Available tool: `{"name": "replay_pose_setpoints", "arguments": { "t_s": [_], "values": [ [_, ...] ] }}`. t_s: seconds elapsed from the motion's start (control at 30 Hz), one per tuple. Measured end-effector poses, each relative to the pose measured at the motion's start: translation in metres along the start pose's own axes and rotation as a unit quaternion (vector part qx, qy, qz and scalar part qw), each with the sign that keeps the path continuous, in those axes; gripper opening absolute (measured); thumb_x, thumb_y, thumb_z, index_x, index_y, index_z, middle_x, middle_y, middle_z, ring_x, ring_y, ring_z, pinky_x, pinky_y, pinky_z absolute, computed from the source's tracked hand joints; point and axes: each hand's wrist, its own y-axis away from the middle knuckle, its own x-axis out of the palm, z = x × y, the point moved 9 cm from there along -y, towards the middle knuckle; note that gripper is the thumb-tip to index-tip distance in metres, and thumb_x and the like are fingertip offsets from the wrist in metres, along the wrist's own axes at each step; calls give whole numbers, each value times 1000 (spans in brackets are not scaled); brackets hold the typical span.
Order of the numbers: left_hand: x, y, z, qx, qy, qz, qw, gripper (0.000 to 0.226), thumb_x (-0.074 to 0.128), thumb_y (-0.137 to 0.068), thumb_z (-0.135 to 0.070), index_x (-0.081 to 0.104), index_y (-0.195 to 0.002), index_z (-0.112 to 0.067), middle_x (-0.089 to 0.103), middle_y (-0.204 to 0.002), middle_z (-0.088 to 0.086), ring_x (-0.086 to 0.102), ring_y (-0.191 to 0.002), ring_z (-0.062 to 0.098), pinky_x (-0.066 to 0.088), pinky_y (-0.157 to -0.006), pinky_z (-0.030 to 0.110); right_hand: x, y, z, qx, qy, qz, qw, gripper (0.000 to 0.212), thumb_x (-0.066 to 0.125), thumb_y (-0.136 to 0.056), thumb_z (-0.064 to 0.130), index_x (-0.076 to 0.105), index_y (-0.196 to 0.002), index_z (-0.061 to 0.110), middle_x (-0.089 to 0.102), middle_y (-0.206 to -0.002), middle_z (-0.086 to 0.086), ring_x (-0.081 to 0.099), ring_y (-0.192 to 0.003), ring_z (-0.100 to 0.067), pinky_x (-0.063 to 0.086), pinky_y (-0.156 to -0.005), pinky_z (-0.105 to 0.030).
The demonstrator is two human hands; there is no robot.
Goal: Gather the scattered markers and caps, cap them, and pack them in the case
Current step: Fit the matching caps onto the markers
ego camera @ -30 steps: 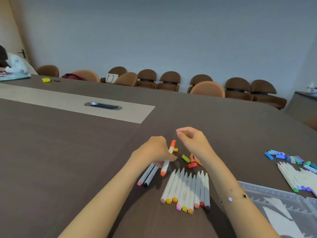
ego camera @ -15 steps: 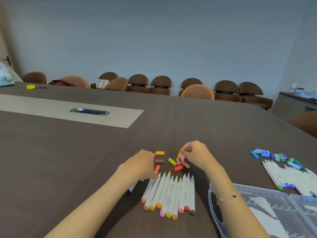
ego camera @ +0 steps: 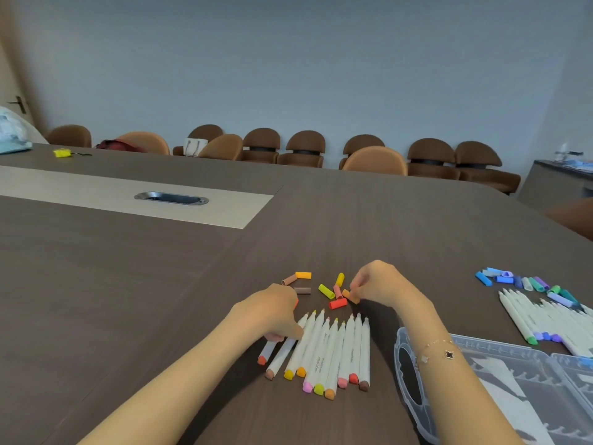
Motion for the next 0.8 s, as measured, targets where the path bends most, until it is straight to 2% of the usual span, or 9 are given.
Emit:
{"name": "replay_pose_setpoints", "arguments": {
  "t_s": [0.1,0.37,0.4,0.43,0.5,0.57,0.63,0.7,0.8],
  "values": [
    [0,1,-3,6,-6,-12,1000,20,62,-87,-28,57,-92,-9,49,-64,-2,48,-54,10,39,-55,18,7,-2,0,-1,9,0,1000,18,64,-89,21,72,-100,10,66,-106,-12,59,-89,-17,47,-74,-23],
    [-15,2,0,7,60,-40,997,25,56,-90,-30,52,-73,-12,45,-65,9,36,-50,10,29,-51,20,10,-1,1,5,-6,-15,1000,22,62,-90,24,70,-104,9,65,-110,-15,62,-100,-22,50,-82,-25],
    [-17,2,-1,13,72,-39,997,25,55,-90,-29,55,-75,-10,49,-71,16,35,-50,10,29,-51,21,9,0,0,1,-8,-16,1000,21,62,-90,23,70,-104,8,65,-110,-15,62,-100,-22,50,-82,-26],
    [-18,3,-3,21,81,-38,996,24,55,-90,-29,58,-80,-8,54,-89,21,36,-50,10,30,-52,21,8,0,0,-5,-12,-17,1000,20,62,-90,22,71,-102,8,65,-109,-15,62,-99,-22,50,-82,-26],
    [-19,1,-5,35,98,-36,994,24,53,-91,-29,61,-91,-7,61,-105,22,40,-54,10,35,-57,21,5,1,0,-24,-23,-23,999,16,63,-90,21,70,-97,9,66,-107,-13,61,-94,-20,49,-80,-26],
    [-18,-2,-5,41,112,-33,992,30,51,-93,-28,62,-106,-4,65,-83,11,45,-58,8,41,-66,21,1,1,0,-40,-40,-31,998,9,63,-89,21,68,-91,14,65,-106,-10,58,-93,-17,49,-81,-26],
    [-19,-5,-3,43,129,-29,990,25,50,-93,-27,63,-94,-6,58,-70,1,46,-59,8,42,-68,20,-1,0,-1,-54,-64,-33,996,3,64,-88,22,64,-87,18,64,-107,-6,57,-97,-16,48,-82,-26],
    [-23,-7,-1,45,151,-33,987,25,52,-93,-27,65,-89,-6,57,-73,1,48,-64,9,41,-64,19,-2,0,-3,-65,-68,-31,995,3,65,-88,22,63,-87,20,62,-108,-3,56,-97,-15,48,-83,-25],
    [-24,-7,0,53,173,-17,983,25,56,-91,-26,70,-100,-8,57,-81,-2,49,-74,11,41,-62,17,0,-1,-6,-76,-67,-29,994,3,66,-88,22,63,-88,22,62,-108,0,55,-95,-12,47,-82,-24]
  ]
}}
